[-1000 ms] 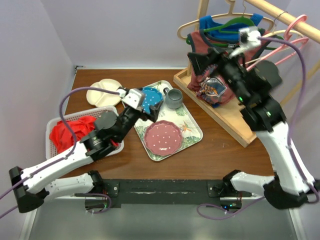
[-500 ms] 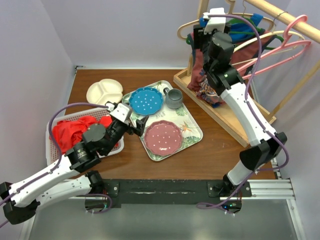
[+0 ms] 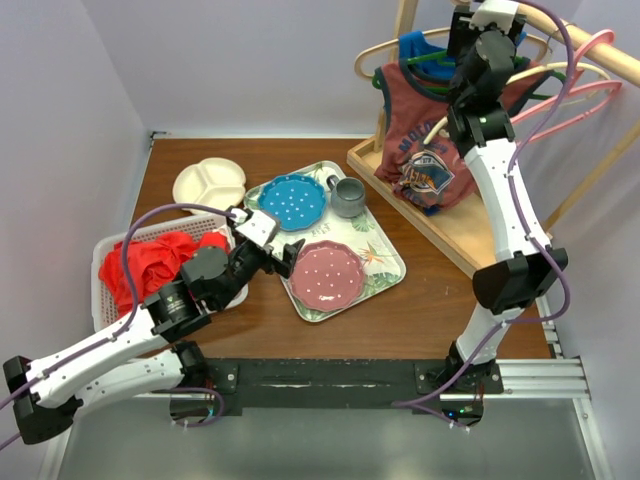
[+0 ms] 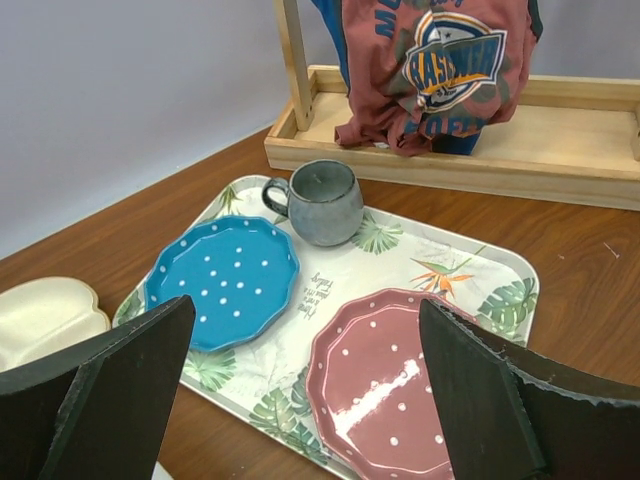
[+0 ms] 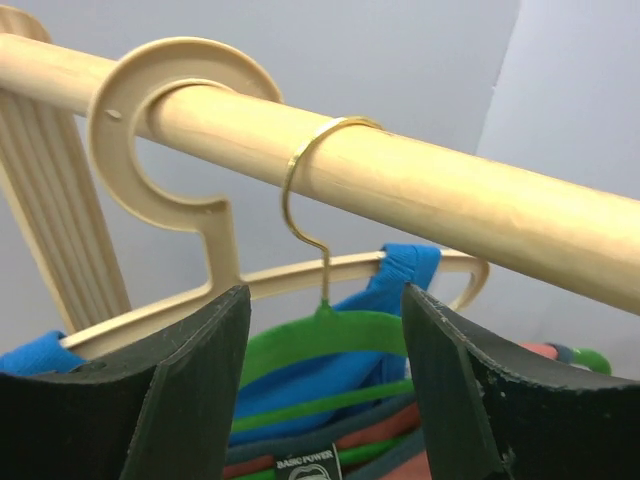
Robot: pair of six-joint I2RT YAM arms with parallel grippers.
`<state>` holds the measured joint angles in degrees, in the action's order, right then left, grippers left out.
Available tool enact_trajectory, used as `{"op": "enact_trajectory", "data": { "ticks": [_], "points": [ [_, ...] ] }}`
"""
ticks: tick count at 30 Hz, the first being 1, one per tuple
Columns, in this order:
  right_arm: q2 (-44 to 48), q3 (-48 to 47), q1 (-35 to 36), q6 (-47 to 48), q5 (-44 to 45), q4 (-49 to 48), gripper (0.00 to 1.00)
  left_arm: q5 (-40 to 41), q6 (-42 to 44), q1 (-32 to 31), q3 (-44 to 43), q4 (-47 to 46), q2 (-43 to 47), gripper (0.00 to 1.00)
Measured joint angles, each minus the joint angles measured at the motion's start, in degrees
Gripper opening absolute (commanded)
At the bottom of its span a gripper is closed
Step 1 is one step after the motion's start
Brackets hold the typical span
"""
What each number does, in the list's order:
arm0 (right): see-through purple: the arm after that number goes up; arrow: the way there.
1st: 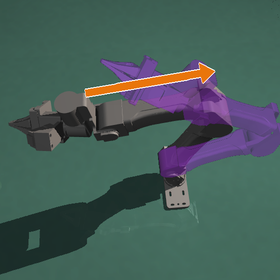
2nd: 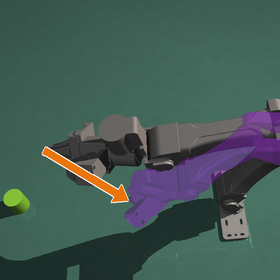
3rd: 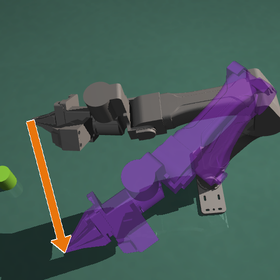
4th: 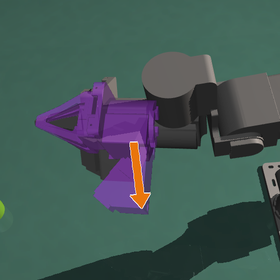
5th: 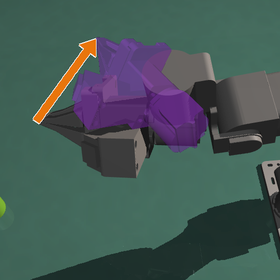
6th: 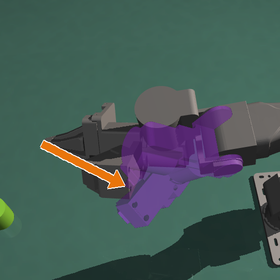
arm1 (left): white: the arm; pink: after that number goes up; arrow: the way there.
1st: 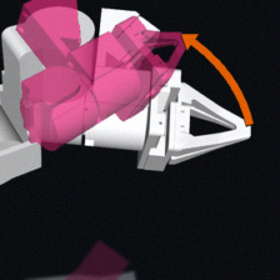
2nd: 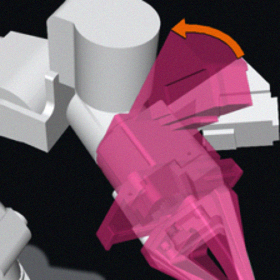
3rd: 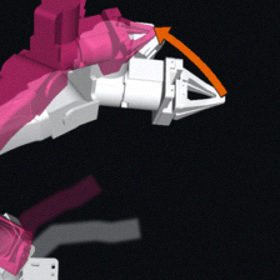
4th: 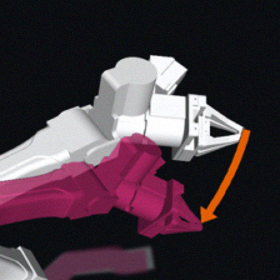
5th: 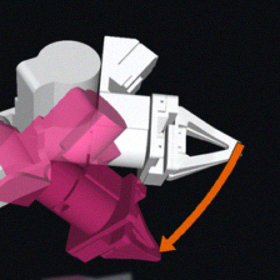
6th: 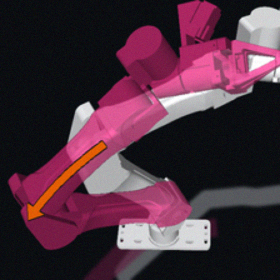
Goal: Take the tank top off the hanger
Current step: Pick up the hanger from the clothesline.
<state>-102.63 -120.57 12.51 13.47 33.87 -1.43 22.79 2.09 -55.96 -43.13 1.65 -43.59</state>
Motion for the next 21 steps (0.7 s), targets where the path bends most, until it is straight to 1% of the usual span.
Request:
{"op": "enact_trajectory", "data": {
  "ticks": [9, 10, 13, 14, 16, 17, 20, 21],
  "points": [
    [-6.97, -6.14, -0.61, 2.40, -0.42, -1.31, 0.59, -0.04, 0.04, 0.00, 0.00, 0.24, -0.13, 1.00],
    [-7.17, -6.14, -0.68, 2.51, -0.42, -1.31, 0.56, -0.02, 0.04, 0.00, 0.00, 0.22, -0.07, 1.00],
    [-8.02, -6.27, -0.83, 3.67, -0.55, -2.80, 0.50, 0.07, 0.04, 0.00, 0.00, 0.22, 0.28, 1.00],
    [-8.07, -6.29, -0.87, 4.00, -0.52, -2.93, 0.46, 0.15, 0.04, 0.00, 0.00, 0.22, 0.50, 1.00],
    [-8.41, -6.86, -0.92, 4.63, -0.48, -2.99, 0.43, 0.20, 0.04, 0.00, 0.00, 0.20, 0.85, 1.00],
    [-8.59, -7.04, -0.94, 4.94, -0.52, -3.15, 0.38, 0.22, 0.04, 0.00, 0.00, 0.20, 0.94, 1.00],
    [-8.74, -7.15, -1.16, 5.60, -0.79, -3.67, 0.31, 0.22, 0.04, 0.00, 0.00, 0.22, 0.87, 1.00],
    [-8.74, -7.15, -1.33, 5.68, -1.01, -3.78, 0.26, 0.22, 0.04, 0.00, 0.00, 0.20, 0.85, 1.00]
  ]
}}
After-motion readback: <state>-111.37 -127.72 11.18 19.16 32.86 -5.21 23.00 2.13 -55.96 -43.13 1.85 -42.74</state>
